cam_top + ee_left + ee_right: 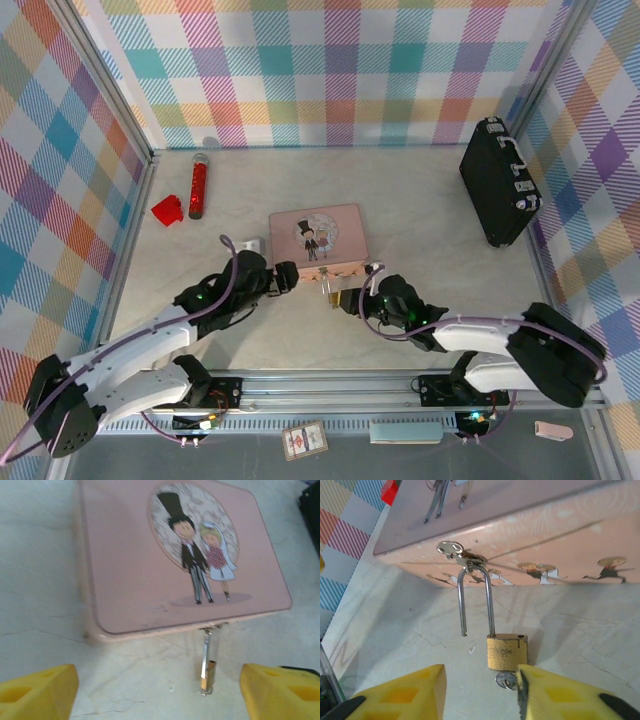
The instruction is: Unlock the padlock with the key
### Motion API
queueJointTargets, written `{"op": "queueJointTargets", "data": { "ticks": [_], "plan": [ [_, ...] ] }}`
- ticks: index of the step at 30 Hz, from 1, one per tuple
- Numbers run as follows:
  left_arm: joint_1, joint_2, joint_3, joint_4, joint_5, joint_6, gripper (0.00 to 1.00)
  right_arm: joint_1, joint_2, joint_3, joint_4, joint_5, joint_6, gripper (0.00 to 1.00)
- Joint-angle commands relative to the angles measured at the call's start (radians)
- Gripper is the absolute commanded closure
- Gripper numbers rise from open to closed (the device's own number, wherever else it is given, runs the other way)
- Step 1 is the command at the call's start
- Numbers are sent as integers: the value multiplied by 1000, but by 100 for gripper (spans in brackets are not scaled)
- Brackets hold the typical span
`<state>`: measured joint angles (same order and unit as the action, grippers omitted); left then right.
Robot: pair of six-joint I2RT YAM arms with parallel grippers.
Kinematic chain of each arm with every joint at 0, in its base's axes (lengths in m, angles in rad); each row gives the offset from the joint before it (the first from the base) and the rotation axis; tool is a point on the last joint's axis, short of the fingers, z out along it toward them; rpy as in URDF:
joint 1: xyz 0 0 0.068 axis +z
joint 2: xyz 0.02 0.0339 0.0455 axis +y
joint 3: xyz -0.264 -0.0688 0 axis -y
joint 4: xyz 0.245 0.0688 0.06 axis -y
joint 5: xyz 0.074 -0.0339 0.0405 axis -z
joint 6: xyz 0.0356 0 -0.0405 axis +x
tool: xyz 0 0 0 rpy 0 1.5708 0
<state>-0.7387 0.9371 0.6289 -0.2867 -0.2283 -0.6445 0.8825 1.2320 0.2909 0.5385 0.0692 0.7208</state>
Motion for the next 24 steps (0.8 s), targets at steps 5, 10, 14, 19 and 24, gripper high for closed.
{"op": "queueJointTargets", "data": {
  "ticks": [5,10,14,19,24],
  "plan": [
    [171,-1,76,-86,93,123,9,-5,-90,69,-181,68,71,56],
    [221,115,107,-34,178,145,7,-5,-23,113,-173,56,57,55],
    [260,210,115,33,240,122,7,-5,70,156,-133,1,61,55],
    [264,322,155,28,231,108,8,-16,160,212,-137,-6,60,54],
    [263,387,160,63,260,103,10,-79,242,246,-125,-87,55,55]
  ]
}}
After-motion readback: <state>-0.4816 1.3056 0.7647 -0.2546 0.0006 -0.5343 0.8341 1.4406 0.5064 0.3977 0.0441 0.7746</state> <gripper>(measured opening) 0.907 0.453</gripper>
